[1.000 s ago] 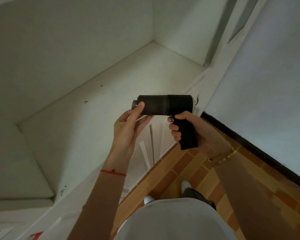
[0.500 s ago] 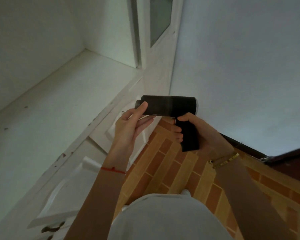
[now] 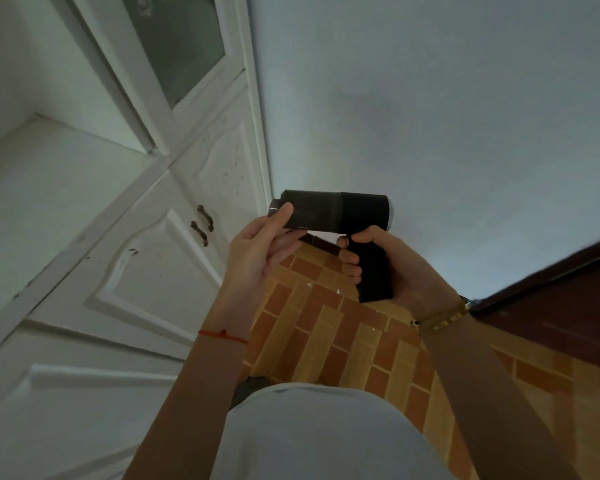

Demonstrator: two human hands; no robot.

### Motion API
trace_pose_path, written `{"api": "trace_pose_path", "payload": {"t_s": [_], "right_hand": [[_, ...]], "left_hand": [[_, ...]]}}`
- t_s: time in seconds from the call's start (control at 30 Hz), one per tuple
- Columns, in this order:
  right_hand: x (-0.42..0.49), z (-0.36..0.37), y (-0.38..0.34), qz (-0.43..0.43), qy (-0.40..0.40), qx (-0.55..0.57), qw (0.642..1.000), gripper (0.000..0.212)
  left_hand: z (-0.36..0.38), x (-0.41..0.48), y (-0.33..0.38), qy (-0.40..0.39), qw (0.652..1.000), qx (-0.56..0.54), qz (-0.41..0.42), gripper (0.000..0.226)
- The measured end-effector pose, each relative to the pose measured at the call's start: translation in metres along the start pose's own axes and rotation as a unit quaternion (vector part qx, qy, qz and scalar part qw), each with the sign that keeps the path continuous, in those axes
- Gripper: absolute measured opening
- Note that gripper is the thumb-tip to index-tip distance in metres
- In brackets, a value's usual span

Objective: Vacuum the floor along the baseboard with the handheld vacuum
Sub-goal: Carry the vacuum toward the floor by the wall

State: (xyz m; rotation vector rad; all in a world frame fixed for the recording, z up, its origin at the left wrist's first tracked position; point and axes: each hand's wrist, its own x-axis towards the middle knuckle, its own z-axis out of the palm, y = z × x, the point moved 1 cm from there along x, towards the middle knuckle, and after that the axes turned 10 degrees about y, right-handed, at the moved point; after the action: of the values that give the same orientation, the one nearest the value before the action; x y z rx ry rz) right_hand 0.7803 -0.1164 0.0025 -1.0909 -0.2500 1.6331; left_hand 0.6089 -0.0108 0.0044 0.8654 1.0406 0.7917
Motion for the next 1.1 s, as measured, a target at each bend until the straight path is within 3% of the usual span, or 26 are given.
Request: {"api": "trace_pose_path", "payload": {"t_s": [0.23, 0.6, 1.1], "right_hand": [[0.003, -0.03, -0.015, -0.012, 0.008, 0.019, 1.0, 0.01], [0.038, -0.066, -0.059, -0.018, 0.023, 0.049, 0.998, 0.012], [0.109, -0.062, -0.11, -0.031, 0.052, 0.051, 0.997, 0.015]], "left_hand": [[0.034, 0.014, -0.003, 0.006, 1.0, 0.024, -0.01, 0.056], [0.084, 0.07, 0.004, -0.007, 0.999, 0.032, -0.032, 0.067], [0.1, 0.159, 0.036, -0.027, 0.998, 0.05, -0.02, 0.052]]}}
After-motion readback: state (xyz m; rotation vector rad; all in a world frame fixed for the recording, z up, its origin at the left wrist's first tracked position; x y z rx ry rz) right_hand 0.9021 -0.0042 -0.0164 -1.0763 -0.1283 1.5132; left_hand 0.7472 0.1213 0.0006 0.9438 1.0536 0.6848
